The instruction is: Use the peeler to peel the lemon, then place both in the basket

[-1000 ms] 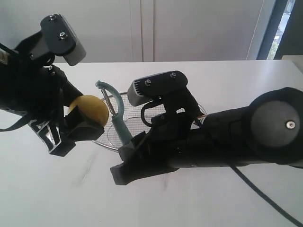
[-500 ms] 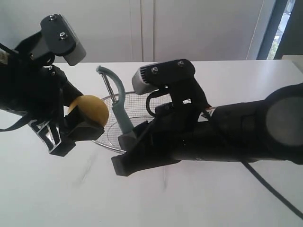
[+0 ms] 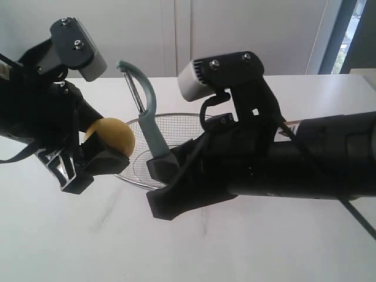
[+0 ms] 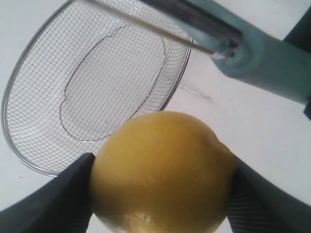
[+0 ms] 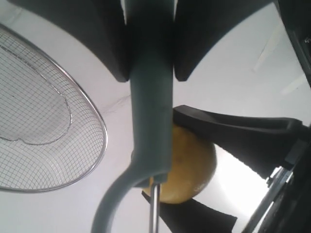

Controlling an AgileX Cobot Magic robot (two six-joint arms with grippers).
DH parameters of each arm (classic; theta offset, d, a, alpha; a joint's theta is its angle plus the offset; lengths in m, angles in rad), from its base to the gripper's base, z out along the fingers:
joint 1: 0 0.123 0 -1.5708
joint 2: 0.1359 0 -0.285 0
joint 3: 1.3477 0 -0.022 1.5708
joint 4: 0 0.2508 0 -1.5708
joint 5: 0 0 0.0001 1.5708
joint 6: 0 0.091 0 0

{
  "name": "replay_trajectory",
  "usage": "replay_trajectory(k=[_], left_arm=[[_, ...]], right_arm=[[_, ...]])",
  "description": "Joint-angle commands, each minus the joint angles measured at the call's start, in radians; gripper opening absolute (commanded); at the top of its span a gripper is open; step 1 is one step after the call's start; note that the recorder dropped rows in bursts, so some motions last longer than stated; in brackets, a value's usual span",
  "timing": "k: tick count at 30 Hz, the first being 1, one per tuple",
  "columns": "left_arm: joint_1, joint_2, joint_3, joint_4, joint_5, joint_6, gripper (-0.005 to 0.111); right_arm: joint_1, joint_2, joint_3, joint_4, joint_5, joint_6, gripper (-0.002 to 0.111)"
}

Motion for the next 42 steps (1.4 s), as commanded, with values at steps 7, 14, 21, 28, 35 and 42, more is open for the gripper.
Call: replay_trajectory(k=[7, 14, 21, 28, 35, 42], left_arm=[[0.003, -0.007, 0.003, -0.011, 0.002, -0.006, 0.000], [0.003, -0.007, 0.003, -0.011, 0.005, -0.006, 0.000], [0.003, -0.007, 0.003, -0.011, 0.005, -0.006, 0.000], [0.003, -0.007, 0.003, -0.011, 0.006, -0.006, 0.000], [0.003, -0.007, 0.003, -0.011, 0.006, -0.006, 0.000], [0.003, -0.007, 0.003, -0.011, 0.006, -0.006, 0.000]], right_arm=[[0.000, 0.029, 0.005, -0.047, -0.030, -0.011, 0.000], [0.000, 0.098, 0.005, -0.094, -0.083, -0.011, 0.000], [0.000, 0.173, 0.005, -0.094, -0.124, -0.011, 0.000], [0.000, 0.217, 0.005, -0.092, -0.097, 0.007, 0.000], [0.000, 0.204, 0.005, -0.065, -0.093, 0.008, 0.000], [0.000, 0.153, 0.005, -0.065, -0.093, 0.008, 0.000]])
